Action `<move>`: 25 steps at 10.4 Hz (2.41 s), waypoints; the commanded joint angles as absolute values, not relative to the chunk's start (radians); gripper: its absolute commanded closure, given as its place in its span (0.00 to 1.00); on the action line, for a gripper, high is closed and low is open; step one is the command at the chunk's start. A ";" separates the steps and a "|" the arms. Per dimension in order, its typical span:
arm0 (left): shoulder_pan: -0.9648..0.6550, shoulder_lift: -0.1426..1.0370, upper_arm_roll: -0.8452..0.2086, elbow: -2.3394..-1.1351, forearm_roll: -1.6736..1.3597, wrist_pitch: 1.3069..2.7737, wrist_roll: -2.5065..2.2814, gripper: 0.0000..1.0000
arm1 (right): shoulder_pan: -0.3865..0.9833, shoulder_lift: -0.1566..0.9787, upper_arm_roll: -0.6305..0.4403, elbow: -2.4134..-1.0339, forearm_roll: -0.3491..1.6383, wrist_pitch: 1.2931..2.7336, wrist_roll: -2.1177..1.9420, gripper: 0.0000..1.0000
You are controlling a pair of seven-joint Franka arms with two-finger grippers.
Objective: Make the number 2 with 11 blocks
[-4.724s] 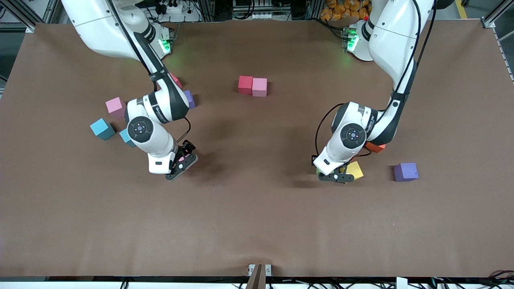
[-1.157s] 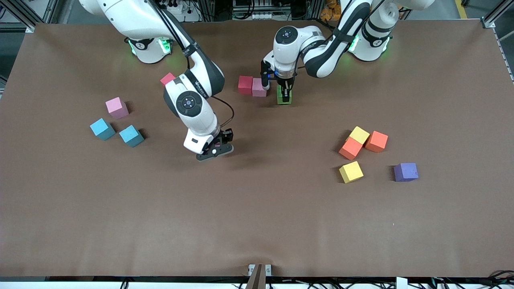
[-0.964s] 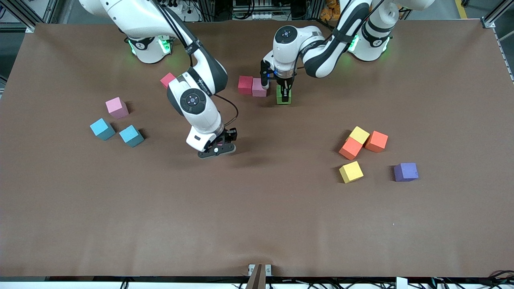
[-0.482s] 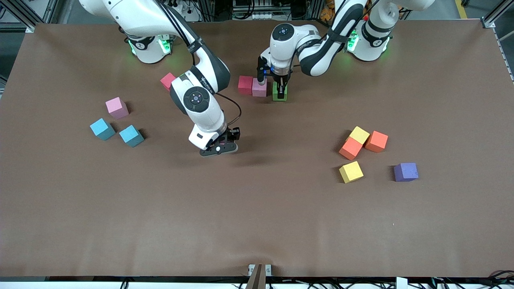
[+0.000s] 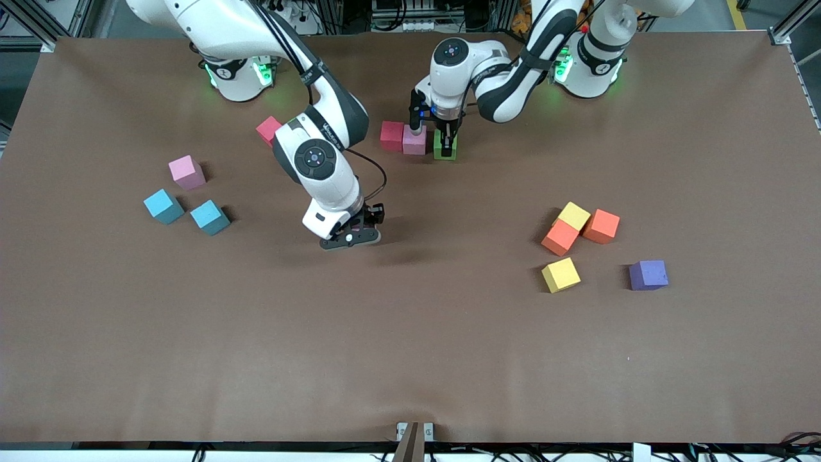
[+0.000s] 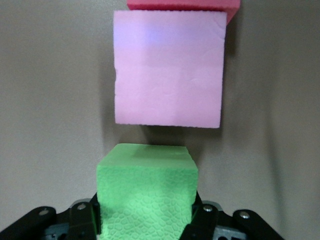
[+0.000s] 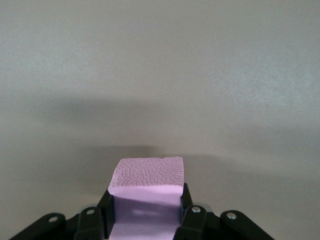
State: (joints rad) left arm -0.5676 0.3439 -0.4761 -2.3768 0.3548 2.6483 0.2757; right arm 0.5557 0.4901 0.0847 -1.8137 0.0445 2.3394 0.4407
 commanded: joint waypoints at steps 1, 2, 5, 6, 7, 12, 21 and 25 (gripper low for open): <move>-0.571 0.350 -0.476 -2.375 0.377 2.665 0.276 0.76 | 0.565 0.506 0.083 -1.786 0.054 2.332 0.457 0.74; -0.572 0.362 -0.476 -2.370 0.377 2.665 0.275 0.76 | 0.565 0.506 0.083 -1.786 0.055 2.332 0.459 0.74; -0.589 0.374 -0.474 -2.353 0.370 2.665 0.267 0.76 | 0.565 0.506 0.083 -1.786 0.054 2.332 0.459 0.74; -0.589 0.376 -0.474 -2.344 0.367 2.665 0.267 0.76 | 0.565 0.506 0.083 -1.786 0.055 2.332 0.457 0.74; -0.589 0.380 -0.474 -2.341 0.365 2.665 0.267 0.76 | 0.565 0.506 0.083 -1.786 0.054 2.332 0.459 0.74; -0.589 0.391 -0.474 -2.332 0.364 2.665 0.265 0.76 | 0.565 0.506 0.083 -1.786 0.055 2.332 0.459 0.74; -0.600 0.410 -0.474 -2.312 0.362 2.663 0.220 0.74 | 0.565 0.506 0.083 -1.778 0.055 2.329 0.460 0.74; -0.604 0.417 -0.474 -2.312 0.362 2.663 0.218 0.70 | 0.577 0.508 0.083 -1.773 0.055 2.332 0.509 0.74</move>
State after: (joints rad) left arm -0.5910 0.3879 -0.4761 -2.3241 0.3548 2.6513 0.2389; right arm 0.5574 0.4960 0.0851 -1.7989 0.0462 2.3393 0.4689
